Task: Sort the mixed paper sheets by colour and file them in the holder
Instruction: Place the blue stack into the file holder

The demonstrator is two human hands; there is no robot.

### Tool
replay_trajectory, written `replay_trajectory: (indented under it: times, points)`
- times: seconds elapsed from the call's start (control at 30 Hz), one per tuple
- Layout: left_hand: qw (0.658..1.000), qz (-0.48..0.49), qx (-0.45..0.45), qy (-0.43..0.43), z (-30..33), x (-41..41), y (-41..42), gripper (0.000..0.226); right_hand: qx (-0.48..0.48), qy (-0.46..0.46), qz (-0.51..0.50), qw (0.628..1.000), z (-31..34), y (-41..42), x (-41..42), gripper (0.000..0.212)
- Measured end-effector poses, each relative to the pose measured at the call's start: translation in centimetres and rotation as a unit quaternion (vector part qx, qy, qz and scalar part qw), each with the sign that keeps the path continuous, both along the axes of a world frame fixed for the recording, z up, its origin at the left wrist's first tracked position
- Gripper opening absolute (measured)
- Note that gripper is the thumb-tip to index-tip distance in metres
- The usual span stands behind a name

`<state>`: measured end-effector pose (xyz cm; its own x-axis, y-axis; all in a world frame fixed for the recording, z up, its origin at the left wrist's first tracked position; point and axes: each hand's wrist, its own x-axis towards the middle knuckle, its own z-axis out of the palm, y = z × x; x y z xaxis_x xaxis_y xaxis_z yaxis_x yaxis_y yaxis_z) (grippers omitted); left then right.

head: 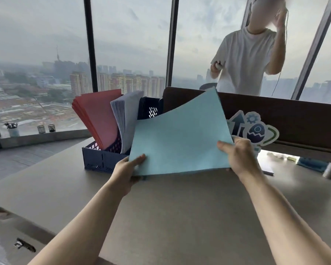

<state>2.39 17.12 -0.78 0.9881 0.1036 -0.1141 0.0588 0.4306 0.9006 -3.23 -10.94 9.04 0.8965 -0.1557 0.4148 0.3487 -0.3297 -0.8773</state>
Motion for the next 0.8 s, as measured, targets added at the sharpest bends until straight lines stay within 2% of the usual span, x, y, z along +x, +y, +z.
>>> replay_trajectory:
  times: [0.07,0.13,0.23,0.27,0.33,0.5,0.57,0.6,0.7,0.8]
  points:
    - [0.99,-0.035,-0.129,0.053,0.6,-0.2,-1.2,0.016,-0.02,0.002,-0.038,0.999,3.0,0.1,-0.3,0.017]
    - [0.964,-0.033,-0.25,0.089,0.7,-0.5,-2.2,0.014,-0.041,0.001,-0.06,0.997,5.3,0.6,0.1,0.018]
    - [0.925,-0.022,-0.371,0.077,0.8,-0.7,-3.6,0.019,-0.06,0.008,-0.077,0.995,7.5,1.7,1.5,0.008]
    - [0.917,-0.023,-0.392,0.068,0.9,-0.7,-4.0,0.021,-0.068,0.01,-0.085,0.994,7.9,2.1,2.0,0.013]
    - [0.908,-0.021,-0.415,0.058,1.2,-0.2,-4.9,0.028,-0.088,0.013,-0.097,0.991,8.7,3.2,3.2,0.024]
    - [0.905,-0.022,-0.422,0.054,2.9,1.1,-5.2,0.044,-0.178,0.019,-0.1,0.979,11.9,6.5,6.0,0.014]
    - [0.904,-0.039,-0.42,0.065,3.7,1.6,-4.7,0.048,-0.181,0.018,-0.101,0.978,13.3,7.8,6.6,0.006]
    - [0.904,-0.046,-0.42,0.07,4.2,1.9,-4.5,0.049,-0.185,0.018,-0.102,0.977,13.9,8.5,6.9,0.006]
    - [0.9,-0.05,-0.424,0.088,5.2,3.2,-3.9,0.049,-0.224,0.019,-0.109,0.968,15.6,10.5,8.4,0.024]
    - [0.896,-0.041,-0.43,0.101,5.4,4.6,-3.4,0.047,-0.255,0.02,-0.105,0.961,16.2,12.1,10.0,0.015]
